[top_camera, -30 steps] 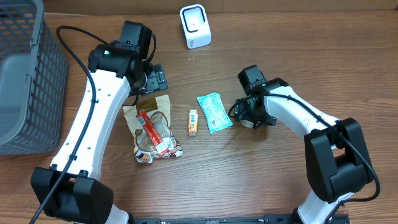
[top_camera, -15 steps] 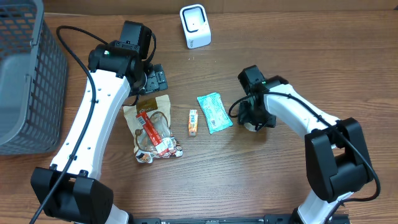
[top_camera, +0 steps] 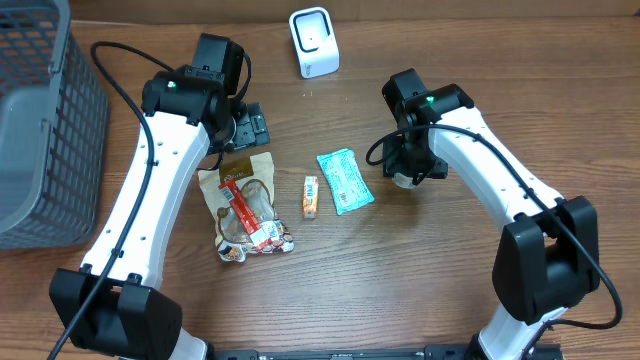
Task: Scan the item barcode
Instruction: 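Lift the green-lidded jar with the right gripper, then hold the jar in front of the white scanner with the right gripper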
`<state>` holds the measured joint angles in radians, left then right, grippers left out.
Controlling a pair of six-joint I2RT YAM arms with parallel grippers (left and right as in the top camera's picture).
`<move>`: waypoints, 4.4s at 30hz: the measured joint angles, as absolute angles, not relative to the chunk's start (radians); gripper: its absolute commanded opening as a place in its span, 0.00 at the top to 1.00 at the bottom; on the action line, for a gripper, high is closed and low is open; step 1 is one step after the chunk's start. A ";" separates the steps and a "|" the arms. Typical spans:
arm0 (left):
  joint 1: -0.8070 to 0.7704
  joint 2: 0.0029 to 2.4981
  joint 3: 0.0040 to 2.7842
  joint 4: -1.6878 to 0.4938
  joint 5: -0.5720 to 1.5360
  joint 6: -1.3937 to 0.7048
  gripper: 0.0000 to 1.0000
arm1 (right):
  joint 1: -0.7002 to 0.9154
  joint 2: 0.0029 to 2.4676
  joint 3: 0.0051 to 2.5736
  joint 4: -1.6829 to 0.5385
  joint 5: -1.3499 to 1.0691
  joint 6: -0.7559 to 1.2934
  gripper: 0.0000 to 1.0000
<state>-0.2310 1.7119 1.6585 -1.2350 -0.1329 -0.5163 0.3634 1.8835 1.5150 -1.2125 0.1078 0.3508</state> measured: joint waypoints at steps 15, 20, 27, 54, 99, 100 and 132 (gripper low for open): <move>-0.231 1.712 1.658 -1.235 -0.133 -0.516 0.00 | 0.363 1.884 1.404 -1.034 0.108 0.287 0.42; -0.231 1.712 1.658 -1.235 -0.133 -0.516 0.00 | 0.363 1.884 1.290 -0.933 0.108 0.285 0.42; -0.231 1.712 1.658 -1.235 -0.133 -0.516 0.00 | 0.363 1.884 1.228 -0.885 0.108 0.260 0.42; -0.231 1.712 1.658 -1.235 -0.133 -0.516 0.00 | 0.361 1.884 1.229 -0.901 0.108 0.221 0.23; -0.231 1.712 1.658 -1.235 -0.133 -0.516 0.00 | 0.361 1.886 2.365 -1.599 0.002 0.190 0.79; -0.231 1.712 1.658 -1.235 -0.133 -0.516 0.00 | 0.361 1.886 2.367 -1.591 -0.001 0.189 0.80; -0.231 1.712 1.658 -1.235 -0.133 -0.516 0.00 | 0.361 2.415 2.367 -0.615 -0.028 0.184 0.89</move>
